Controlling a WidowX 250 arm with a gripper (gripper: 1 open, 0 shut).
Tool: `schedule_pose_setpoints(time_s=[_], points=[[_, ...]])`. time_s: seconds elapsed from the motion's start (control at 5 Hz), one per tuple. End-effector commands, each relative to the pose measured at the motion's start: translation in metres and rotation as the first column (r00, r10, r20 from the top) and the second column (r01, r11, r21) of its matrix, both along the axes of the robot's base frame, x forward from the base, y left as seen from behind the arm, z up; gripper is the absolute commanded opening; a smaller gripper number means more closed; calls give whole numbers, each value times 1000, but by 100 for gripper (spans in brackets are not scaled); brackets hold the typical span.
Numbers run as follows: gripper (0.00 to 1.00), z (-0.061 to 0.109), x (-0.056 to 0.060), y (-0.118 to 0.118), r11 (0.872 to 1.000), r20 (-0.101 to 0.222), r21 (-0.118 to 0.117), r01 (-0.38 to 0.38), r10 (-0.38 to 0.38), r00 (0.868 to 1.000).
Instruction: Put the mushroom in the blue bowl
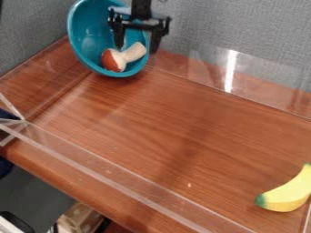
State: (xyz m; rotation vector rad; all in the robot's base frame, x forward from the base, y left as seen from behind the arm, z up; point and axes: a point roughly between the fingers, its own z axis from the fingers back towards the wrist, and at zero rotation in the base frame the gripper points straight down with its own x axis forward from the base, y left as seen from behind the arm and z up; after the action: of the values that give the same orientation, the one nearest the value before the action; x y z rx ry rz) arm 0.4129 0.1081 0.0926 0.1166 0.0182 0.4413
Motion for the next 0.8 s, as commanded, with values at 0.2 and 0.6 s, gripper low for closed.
schedule_pose_setpoints(time_s=[0.2, 0.6], points=[[100, 78, 0, -6, 999, 188, 43, -1, -7, 982], [100, 72, -13, -10, 999, 167, 30, -15, 10, 986]])
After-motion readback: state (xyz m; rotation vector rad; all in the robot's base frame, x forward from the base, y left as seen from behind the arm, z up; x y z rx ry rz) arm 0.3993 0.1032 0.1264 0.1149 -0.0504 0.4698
